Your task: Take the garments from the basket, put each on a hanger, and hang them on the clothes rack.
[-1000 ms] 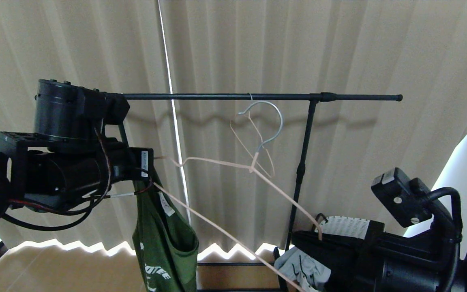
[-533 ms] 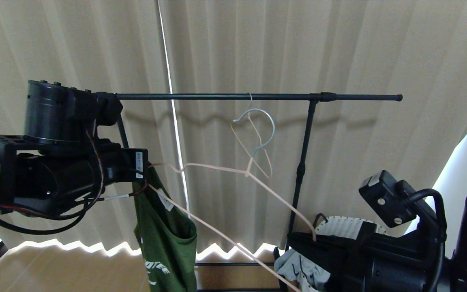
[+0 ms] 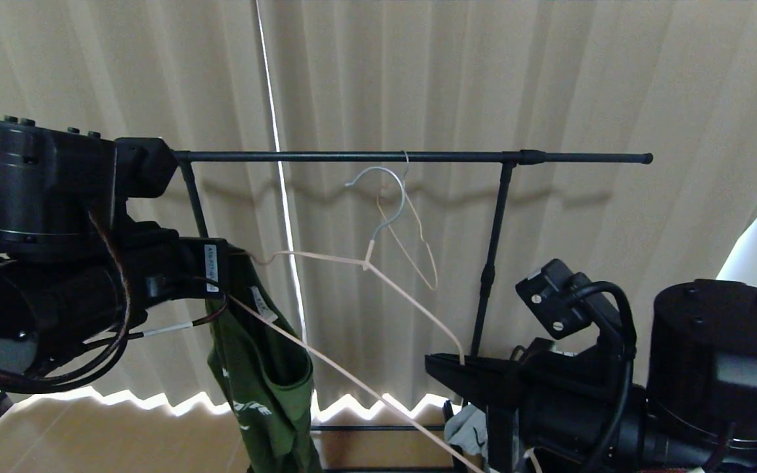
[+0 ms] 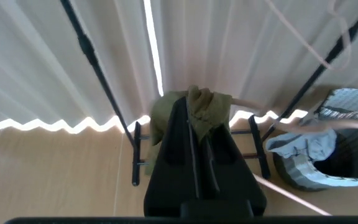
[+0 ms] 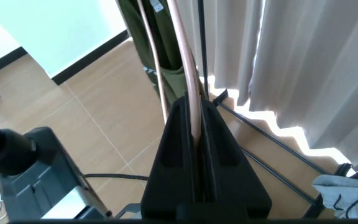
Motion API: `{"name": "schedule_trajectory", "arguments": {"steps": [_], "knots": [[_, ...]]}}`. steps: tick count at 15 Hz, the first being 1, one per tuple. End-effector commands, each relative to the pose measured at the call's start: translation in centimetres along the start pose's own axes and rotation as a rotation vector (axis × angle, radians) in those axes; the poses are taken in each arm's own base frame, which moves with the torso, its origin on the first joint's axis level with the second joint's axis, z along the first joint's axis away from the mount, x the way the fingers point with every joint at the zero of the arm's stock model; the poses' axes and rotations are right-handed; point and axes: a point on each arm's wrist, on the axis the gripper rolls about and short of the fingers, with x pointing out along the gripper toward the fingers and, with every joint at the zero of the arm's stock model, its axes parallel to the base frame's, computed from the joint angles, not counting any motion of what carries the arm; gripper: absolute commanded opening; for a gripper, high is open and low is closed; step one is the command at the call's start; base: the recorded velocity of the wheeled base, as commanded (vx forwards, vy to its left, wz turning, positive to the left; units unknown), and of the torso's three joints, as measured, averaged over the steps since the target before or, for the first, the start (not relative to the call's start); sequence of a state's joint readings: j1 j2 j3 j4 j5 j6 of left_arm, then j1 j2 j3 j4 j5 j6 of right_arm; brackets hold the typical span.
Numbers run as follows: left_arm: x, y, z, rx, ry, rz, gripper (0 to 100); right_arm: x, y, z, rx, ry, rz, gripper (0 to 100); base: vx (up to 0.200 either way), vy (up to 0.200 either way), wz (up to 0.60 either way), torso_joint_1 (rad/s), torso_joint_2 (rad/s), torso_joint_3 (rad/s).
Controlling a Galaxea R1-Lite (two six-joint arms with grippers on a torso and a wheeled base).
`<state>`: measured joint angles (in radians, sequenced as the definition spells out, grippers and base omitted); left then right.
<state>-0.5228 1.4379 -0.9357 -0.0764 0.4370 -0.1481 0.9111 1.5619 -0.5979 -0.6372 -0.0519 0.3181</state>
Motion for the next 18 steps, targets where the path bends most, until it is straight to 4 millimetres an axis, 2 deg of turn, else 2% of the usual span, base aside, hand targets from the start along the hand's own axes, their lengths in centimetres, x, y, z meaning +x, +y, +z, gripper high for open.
{"name": "schedule_trajectory", "arguments": {"steps": [1,8,15,18], "knots": [[-0.7,-0.3,0.2,-0.002,-0.019,-0.026,0,1.4,-0.1,-0.4,-0.002,0.03,-0.012,0,0.0,0.0,0.0,0.0,0.0,0.0],[-3.5,-4.3,-0.3,0.005,-0.029,-0.252,0,2.5,0.0,-0.2,-0.003,0.031,-0.012,0,0.0,0.0,0.0,0.0,0.0,0.0],[-4.2,-5.5,0.6,-0.021,-0.094,-0.618,0,2.6,0.2,0.2,-0.006,0.016,-0.009,0,0.0,0.0,0.0,0.0,0.0,0.0],[-4.4,-5.1,-0.3,0.018,-0.112,-0.641,0,2.3,-0.1,0.5,-0.002,0.006,-0.016,0,0.0,0.0,0.0,0.0,0.0,0.0]]}}
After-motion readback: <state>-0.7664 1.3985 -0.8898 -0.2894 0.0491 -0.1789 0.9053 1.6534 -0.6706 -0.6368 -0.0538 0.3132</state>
